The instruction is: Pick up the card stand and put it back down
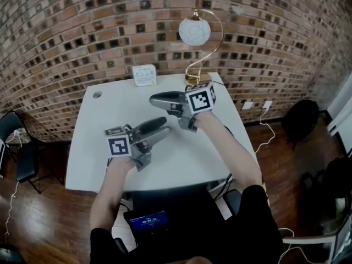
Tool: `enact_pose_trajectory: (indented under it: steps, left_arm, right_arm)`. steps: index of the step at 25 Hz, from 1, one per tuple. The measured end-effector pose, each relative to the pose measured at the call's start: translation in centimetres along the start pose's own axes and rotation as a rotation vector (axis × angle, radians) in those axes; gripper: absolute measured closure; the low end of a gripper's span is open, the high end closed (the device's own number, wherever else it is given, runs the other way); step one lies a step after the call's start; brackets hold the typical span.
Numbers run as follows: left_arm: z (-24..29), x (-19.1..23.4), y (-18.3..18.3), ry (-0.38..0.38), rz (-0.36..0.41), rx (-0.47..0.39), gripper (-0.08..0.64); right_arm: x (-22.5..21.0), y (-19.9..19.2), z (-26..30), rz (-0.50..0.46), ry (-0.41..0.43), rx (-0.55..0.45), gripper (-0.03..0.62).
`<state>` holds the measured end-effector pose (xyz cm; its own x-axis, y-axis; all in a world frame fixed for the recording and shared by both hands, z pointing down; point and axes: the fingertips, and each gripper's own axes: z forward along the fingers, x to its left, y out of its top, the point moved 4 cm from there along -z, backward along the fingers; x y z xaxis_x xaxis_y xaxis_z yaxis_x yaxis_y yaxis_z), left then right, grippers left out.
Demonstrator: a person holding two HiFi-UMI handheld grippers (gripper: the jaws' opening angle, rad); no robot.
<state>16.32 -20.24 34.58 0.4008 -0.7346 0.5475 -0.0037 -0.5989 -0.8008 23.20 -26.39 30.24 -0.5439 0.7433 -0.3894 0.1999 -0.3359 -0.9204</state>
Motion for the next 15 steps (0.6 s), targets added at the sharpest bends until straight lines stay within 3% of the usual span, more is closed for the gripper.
enact_pose_trajectory:
  steps: [6, 15]
  left_arm:
    - [0.7, -3.8, -1.1, -0.017, 0.028, 0.033, 0.276]
    - [1.0, -9.8, -3.6, -0.041, 0.069, 0.034, 0.276]
  right_arm:
    - [3.6, 0.0, -1.1, 0.001, 0.016, -0.032, 0.515]
    - [11.9, -0.9, -2.6, -0.072, 0.041, -0.05, 0.518]
